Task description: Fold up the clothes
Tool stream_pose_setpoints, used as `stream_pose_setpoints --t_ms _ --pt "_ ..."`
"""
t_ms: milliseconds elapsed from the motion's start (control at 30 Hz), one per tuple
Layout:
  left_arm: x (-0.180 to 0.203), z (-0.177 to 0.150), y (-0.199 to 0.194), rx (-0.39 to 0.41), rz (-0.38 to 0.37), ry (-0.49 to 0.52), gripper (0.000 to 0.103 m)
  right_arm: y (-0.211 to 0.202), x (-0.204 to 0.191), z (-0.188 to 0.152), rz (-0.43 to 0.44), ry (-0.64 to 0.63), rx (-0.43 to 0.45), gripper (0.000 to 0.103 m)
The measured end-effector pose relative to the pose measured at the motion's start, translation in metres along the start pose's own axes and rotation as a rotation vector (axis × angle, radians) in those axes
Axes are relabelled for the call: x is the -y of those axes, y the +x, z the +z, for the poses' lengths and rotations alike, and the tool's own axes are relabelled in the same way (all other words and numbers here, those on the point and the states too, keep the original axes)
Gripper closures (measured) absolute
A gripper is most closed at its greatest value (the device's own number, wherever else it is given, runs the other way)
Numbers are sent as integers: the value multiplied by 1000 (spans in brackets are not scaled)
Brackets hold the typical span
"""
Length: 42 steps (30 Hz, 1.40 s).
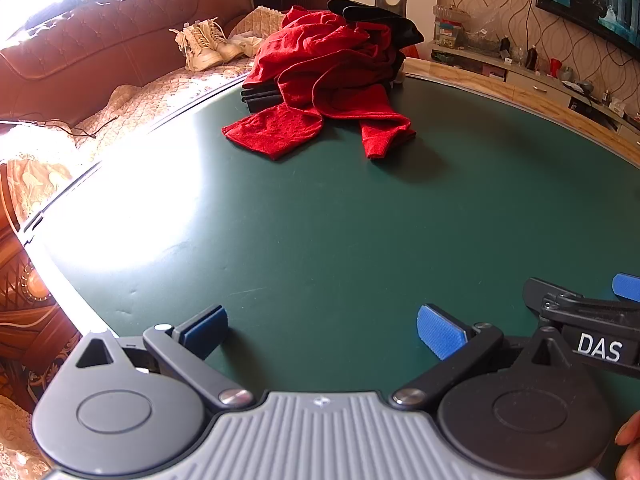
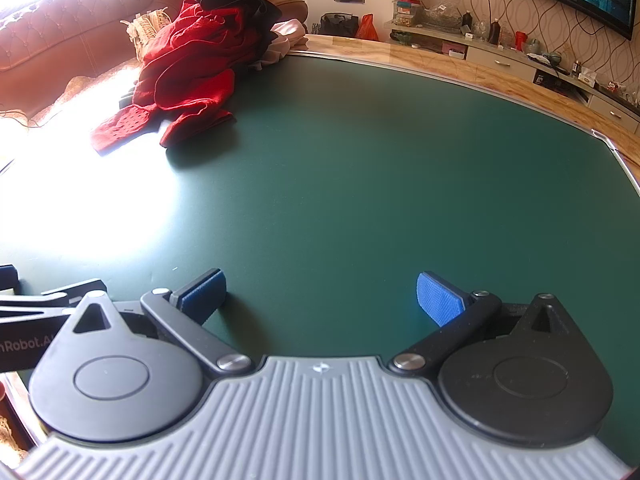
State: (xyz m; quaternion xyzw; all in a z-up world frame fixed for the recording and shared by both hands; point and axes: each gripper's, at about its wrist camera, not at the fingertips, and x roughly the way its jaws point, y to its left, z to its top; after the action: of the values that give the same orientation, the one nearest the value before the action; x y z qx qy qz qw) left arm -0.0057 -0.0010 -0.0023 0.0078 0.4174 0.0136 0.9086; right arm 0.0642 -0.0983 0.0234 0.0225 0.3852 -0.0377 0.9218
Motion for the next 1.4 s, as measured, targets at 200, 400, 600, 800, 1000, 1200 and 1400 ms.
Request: stream_pose_setpoints --t_ms 200,400,600,800,1000,1200,1400 --pt "1 0 -1 -2 5 -4 0 0 0 0 0 0 0 0" --pt "1 -1 -1 0 4 -1 0 0 0 0 0 0 1 0" --pt "0 1 0 -6 0 4 0 0 0 0 0 0 1 0" --pt "-3 7 4 -21 -20 19 0 0 0 0 0 1 1 0" --pt "-11 23 14 -37 -64 10 0 0 0 0 -1 3 1 0" --pt "-22 64 28 -34 -114 31 0 1 0 0 -1 3 2 0" --pt "-42 143 64 -1 -140 76 1 0 0 0 -1 3 2 0"
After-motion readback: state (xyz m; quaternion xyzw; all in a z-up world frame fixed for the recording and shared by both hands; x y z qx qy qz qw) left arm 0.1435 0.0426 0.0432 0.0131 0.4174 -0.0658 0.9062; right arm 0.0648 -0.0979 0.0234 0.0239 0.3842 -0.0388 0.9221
